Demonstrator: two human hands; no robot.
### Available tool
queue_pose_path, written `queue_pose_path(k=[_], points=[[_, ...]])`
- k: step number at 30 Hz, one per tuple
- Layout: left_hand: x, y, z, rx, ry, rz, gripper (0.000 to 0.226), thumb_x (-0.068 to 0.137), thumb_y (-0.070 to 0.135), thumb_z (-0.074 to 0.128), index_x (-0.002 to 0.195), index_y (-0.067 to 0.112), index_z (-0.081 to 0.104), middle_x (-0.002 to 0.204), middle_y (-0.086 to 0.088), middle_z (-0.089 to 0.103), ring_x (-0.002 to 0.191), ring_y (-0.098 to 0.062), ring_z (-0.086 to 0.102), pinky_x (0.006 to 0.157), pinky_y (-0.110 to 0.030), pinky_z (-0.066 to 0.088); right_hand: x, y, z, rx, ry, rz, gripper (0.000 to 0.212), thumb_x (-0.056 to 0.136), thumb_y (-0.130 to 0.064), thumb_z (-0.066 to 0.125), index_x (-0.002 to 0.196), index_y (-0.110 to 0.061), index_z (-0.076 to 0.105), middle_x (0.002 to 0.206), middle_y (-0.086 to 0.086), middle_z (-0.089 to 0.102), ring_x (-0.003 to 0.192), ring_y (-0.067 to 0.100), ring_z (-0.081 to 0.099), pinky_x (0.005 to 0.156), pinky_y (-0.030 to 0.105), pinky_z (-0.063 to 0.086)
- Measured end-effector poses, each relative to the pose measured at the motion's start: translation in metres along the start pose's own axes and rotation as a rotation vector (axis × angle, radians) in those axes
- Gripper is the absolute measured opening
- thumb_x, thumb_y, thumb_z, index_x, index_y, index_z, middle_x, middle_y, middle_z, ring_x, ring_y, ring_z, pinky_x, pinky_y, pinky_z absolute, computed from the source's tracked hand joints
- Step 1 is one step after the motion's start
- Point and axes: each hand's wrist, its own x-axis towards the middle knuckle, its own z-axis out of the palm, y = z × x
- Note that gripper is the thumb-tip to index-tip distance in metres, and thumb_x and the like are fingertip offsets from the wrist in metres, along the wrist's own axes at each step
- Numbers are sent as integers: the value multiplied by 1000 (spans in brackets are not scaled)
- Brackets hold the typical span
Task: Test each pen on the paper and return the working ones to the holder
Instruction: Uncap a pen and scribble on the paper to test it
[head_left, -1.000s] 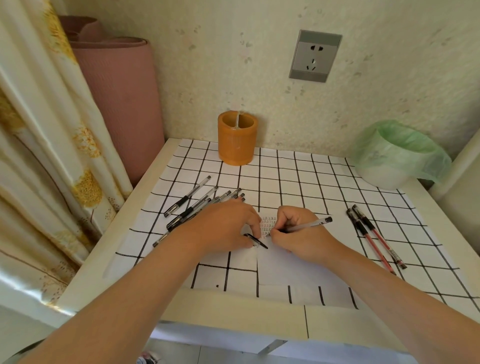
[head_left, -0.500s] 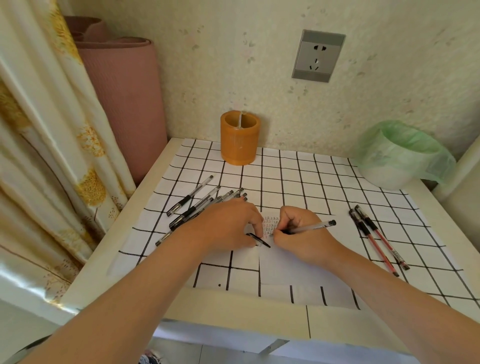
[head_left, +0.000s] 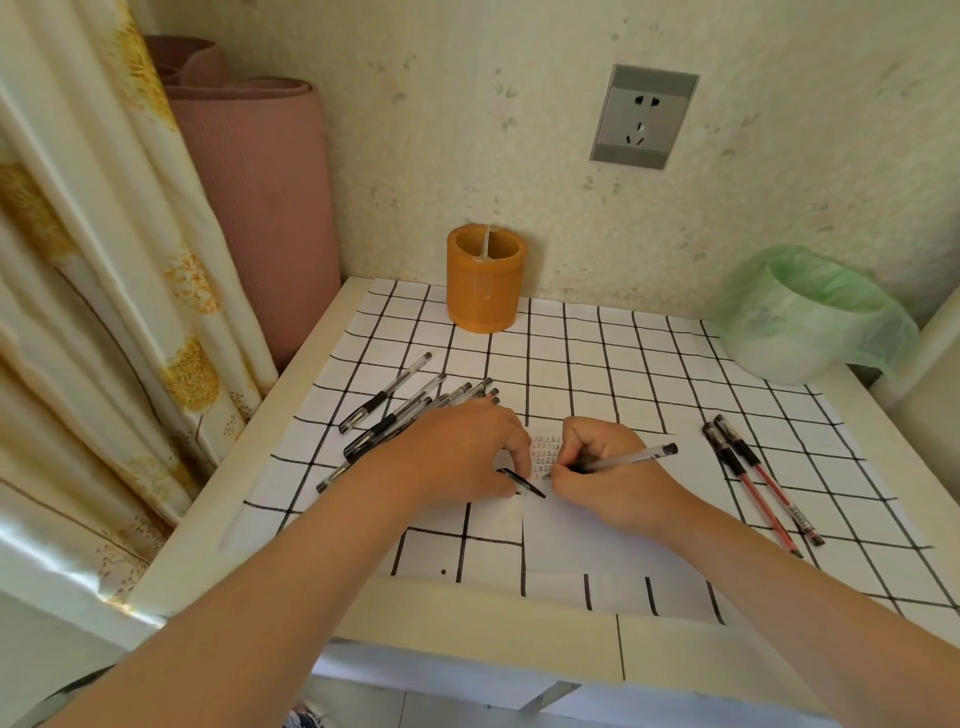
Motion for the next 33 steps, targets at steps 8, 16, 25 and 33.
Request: queue_pose_path(k=[8,16,25,33], points=[[2,0,0,4,6,-4,15,86,38,72,100,37,73,128,22,57,125,-5,41,102,-42,43,-1,-5,-1,-19,-21,3,17,72,-9,66,66,-13,50,61,5,53,56,16,46,49,31,32],[0,-1,2,18,27,21,12,88,37,70,100,38,72,129,23,57,124,-3,42,101,-39,43,-1,-10,-3,167,142,111,12,87,3,65,79,-2,56,57,1,55,50,15,47,45,30,35],[-8,-4,-19,-51,161,-115,21,101,37,49,112,37,66,96,17,68,87,-4,60,81,-31,53,1,-24,-16,341,202,37,47,98,15,40,132,-11,58,109,17,67,77,29,70,63,41,60],[-10,0,-21,-114,248,-129,23,103,33,47,115,30,67,101,18,64,90,-2,56,81,-24,49,9,-36,-25,427,259,177,36,100,5,34,106,-21,57,103,10,65,57,23,53,47,33,42]])
